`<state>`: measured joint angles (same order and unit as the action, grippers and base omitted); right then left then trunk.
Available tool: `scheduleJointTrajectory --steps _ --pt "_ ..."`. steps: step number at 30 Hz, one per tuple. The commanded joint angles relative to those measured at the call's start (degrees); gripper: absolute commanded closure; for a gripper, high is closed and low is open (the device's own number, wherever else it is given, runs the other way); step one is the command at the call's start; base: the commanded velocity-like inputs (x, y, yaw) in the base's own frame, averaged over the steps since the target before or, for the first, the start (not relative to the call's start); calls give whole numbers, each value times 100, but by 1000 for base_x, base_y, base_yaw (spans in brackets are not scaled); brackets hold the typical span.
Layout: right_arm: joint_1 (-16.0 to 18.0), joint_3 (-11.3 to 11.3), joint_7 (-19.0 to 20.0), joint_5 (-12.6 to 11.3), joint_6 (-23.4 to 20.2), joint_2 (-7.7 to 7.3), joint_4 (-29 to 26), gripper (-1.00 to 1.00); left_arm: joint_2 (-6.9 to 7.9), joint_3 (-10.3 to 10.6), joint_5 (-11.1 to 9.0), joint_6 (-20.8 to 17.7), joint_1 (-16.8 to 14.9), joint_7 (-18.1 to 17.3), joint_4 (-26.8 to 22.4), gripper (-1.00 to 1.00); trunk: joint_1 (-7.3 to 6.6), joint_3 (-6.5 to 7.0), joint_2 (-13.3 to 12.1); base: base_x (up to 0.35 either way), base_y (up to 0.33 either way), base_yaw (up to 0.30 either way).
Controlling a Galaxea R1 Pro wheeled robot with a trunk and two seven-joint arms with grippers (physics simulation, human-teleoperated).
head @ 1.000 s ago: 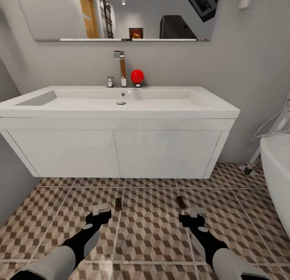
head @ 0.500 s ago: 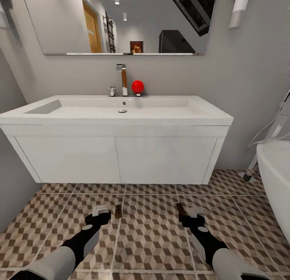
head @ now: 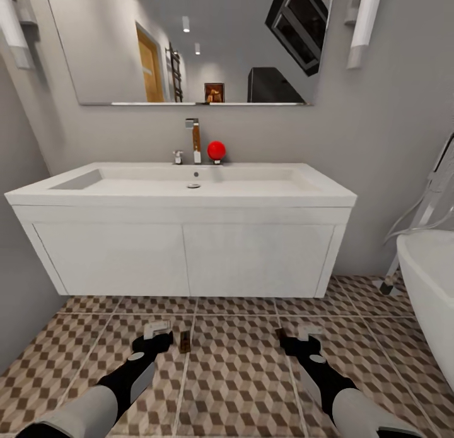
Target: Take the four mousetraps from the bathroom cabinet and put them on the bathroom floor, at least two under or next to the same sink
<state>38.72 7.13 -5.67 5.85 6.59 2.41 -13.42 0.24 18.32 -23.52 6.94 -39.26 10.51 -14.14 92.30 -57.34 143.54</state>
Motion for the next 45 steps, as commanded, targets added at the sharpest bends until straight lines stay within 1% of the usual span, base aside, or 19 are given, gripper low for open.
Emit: scheduleJointTrajectory --steps 1,24,32,38,41,45 --pt "4 48 -9 59 11 5 6 -100 3 49 -42 20 -3 30 13 -100 -4 18 0 0 0 0" --pt "4 47 -11 60 42 -5 4 -100 8 46 -43 27 -3 30 99 -100 -63 527 -30 0 0 0" --pt "4 37 -6 47 56 -45 52 -100 6 42 -43 33 -3 25 299 -100 -239 671 -351 0 0 0" --pt "0 35 -5 35 50 -103 117 -100 8 40 -39 47 -3 17 560 -100 -370 779 -592 0 0 0" --pt "-2 35 -5 31 50 -172 248 -100 11 36 -53 47 -3 13 679 -100 -436 832 -712 0 0 0" --pt "-4 34 0 26 56 -292 558 -100 19 33 -97 46 -3 6 873 -100 -524 904 -873 0 0 0"
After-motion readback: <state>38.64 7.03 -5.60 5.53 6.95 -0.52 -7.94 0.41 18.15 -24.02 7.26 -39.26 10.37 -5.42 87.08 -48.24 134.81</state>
